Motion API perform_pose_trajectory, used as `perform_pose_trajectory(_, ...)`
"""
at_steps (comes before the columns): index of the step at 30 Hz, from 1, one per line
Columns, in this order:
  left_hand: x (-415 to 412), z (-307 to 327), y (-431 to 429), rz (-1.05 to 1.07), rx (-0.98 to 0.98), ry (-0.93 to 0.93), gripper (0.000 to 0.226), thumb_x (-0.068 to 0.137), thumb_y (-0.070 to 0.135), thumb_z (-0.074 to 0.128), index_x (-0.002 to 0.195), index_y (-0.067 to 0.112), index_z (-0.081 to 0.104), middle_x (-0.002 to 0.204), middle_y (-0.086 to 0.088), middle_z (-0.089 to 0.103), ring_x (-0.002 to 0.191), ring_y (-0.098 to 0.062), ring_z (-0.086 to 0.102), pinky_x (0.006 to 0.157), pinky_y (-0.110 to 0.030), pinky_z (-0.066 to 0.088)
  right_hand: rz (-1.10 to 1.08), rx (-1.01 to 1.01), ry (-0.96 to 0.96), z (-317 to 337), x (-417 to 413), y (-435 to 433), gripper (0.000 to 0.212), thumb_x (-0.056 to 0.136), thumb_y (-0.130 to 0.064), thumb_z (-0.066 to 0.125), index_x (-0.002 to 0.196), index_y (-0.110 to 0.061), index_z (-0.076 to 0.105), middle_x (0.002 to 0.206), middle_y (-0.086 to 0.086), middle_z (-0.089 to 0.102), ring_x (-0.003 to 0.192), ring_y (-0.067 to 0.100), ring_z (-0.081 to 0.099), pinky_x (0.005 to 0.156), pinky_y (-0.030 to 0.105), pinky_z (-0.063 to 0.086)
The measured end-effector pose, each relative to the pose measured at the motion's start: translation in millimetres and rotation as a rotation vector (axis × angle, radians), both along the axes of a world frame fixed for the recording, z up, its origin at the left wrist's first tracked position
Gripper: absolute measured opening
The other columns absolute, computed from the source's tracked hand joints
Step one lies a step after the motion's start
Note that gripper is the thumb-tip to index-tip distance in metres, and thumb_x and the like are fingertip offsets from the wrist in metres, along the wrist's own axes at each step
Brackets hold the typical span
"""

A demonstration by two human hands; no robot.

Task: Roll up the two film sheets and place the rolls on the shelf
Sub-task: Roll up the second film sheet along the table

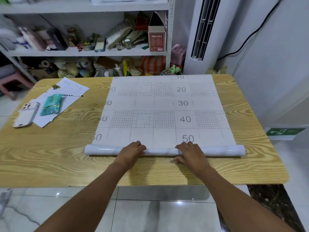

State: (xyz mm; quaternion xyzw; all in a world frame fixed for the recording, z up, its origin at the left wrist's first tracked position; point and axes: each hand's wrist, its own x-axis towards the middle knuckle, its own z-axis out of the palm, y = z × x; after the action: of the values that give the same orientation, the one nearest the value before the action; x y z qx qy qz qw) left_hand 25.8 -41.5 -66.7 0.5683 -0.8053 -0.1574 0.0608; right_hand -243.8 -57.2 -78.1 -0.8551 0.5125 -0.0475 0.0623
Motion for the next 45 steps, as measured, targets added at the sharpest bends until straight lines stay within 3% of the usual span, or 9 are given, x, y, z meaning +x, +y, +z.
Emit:
perform_pose_trajectory(5,3.9,-5.2,1.1,-0.052,-0.137,0.007,0.028,0.072,0.000,0.072,0.095,0.013,0.064,0.079,-0.001,0.061,0.083,-0.012,0.045,0.047,-0.026,0.048,-0.041,0.002,-0.105,-1.9,4.6,0.0,0.030,0.064,-0.021,0.083,0.087,-0.007,0.070,0.105,0.006,0.063,0.088,0.029,0.060,0.064,0.039,0.056)
perform_pose_trajectory(12,-2.8,4.5,5.0,-0.045,-0.166,-0.044,0.055,0.061,0.013,0.083,0.110,0.013,0.058,0.077,-0.003,0.064,0.073,-0.025,0.060,0.045,-0.029,0.046,-0.013,0.011,-0.105,3.8,6.7,0.1,0.026,0.062,-0.010,0.084,0.084,-0.006,0.071,0.080,0.007,0.063,0.075,0.027,0.062,0.060,0.033,0.054)
perform_pose_trajectory(16,-1.0,4.3,3.5,-0.061,-0.147,-0.068,0.058,0.054,0.018,0.087,0.100,0.018,0.051,0.072,-0.001,0.062,0.069,-0.024,0.059,0.039,-0.025,0.040,-0.055,0.024,-0.124,8.7,10.8,-2.5,0.031,0.079,-0.007,0.067,0.109,-0.008,0.064,0.099,0.012,0.066,0.095,0.032,0.059,0.079,0.038,0.048)
perform_pose_trajectory(21,-4.9,2.1,0.9,0.036,-0.057,-0.044,0.030,0.087,0.024,0.060,0.114,0.014,0.055,0.100,-0.004,0.061,0.100,-0.024,0.050,0.062,-0.034,0.045,-0.105,0.051,-0.157,15.1,13.6,-2.7,0.020,0.087,-0.007,0.056,0.106,-0.010,0.060,0.098,0.008,0.066,0.096,0.028,0.055,0.082,0.035,0.040)
perform_pose_trajectory(24,-3.3,-1.1,2.9,0.017,-0.082,-0.023,0.030,0.090,0.026,0.055,0.118,0.014,0.055,0.108,-0.005,0.058,0.098,-0.024,0.052,0.062,-0.033,0.043,-0.079,0.007,-0.138,16.4,13.9,-2.4,0.009,0.075,-0.010,0.074,0.083,-0.011,0.069,0.081,0.006,0.068,0.080,0.027,0.062,0.070,0.036,0.049)
perform_pose_trajectory(27,-1.1,0.4,0.7,-0.019,-0.117,-0.032,0.026,0.086,0.022,0.062,0.110,0.012,0.061,0.098,-0.006,0.059,0.082,-0.025,0.059,0.055,-0.033,0.044,-0.053,-0.015,-0.067,13.0,13.0,-2.0,0.019,0.063,-0.019,0.084,0.076,-0.017,0.070,0.083,0.000,0.067,0.077,0.023,0.063,0.063,0.032,0.052)
perform_pose_trajectory(32,0.7,-0.7,-9.6,-0.122,-0.227,-0.136,0.027,0.064,0.013,0.082,0.086,0.016,0.067,0.071,0.002,0.061,0.066,-0.020,0.057,0.055,-0.028,0.047,-0.027,0.012,-0.023,11.0,5.9,-1.7,0.039,0.063,-0.036,0.082,0.093,-0.015,0.068,0.091,0.003,0.063,0.080,0.023,0.061,0.068,0.034,0.051)
perform_pose_trajectory(39,-4.6,6.2,-10.0,-0.022,-0.200,-0.067,0.042,0.072,-0.003,0.069,0.111,0.008,0.059,0.078,-0.005,0.064,0.076,-0.026,0.058,0.062,-0.033,0.046,-0.120,0.075,-0.230,16.6,8.0,-2.9,0.035,0.081,-0.014,0.068,0.114,-0.007,0.059,0.102,0.010,0.065,0.098,0.029,0.056,0.088,0.037,0.042)
perform_pose_trajectory(45,-2.4,5.6,-9.1,-0.047,-0.118,-0.127,0.047,0.054,0.024,0.087,0.093,0.010,0.064,0.084,-0.005,0.066,0.070,-0.023,0.060,0.056,-0.032,0.048,-0.111,0.122,-0.233,14.9,6.2,-9.6,0.020,0.088,-0.016,0.061,0.106,-0.008,0.062,0.101,0.008,0.065,0.096,0.026,0.053,0.085,0.033,0.039)
